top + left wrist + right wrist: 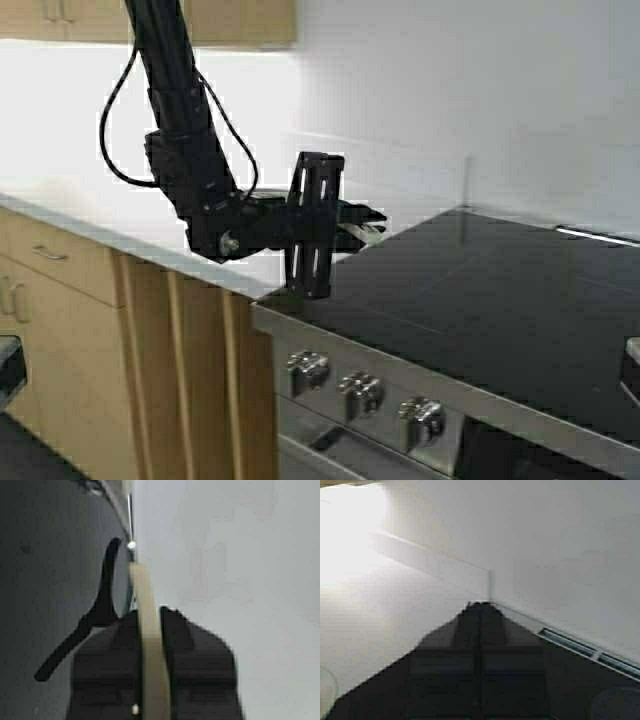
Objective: Wash the pan
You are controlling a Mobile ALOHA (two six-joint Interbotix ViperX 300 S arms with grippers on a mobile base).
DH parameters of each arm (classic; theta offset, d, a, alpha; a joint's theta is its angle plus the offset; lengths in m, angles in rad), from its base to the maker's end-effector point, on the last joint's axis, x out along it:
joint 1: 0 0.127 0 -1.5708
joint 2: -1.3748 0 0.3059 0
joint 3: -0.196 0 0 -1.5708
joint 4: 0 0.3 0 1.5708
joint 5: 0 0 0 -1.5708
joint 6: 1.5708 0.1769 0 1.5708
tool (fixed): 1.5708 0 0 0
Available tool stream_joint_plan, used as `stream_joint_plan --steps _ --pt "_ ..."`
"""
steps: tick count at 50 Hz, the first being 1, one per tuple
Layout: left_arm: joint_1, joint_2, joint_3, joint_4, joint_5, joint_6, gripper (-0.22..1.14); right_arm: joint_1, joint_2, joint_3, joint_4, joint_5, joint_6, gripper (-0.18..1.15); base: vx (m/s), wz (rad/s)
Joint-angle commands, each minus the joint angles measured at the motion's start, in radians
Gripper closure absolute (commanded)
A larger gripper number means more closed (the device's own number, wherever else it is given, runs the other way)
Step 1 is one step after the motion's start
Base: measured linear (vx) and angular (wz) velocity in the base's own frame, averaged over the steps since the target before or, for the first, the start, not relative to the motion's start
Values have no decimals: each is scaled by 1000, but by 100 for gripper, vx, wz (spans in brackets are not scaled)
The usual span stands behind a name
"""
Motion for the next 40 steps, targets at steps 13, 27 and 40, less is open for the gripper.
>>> stream_joint_plan --steps 13,27,40 --pt "-3 -55 26 12 -83 25 89 2 6 -11 -5 -2 17 90 -4 41" --pt "-3 -26 29 12 -112 31 89 2 14 -8 -9 0 18 90 0 37" --pt "-3 -37 29 23 -112 31 89 2 29 -6 -15 2 17 90 2 50"
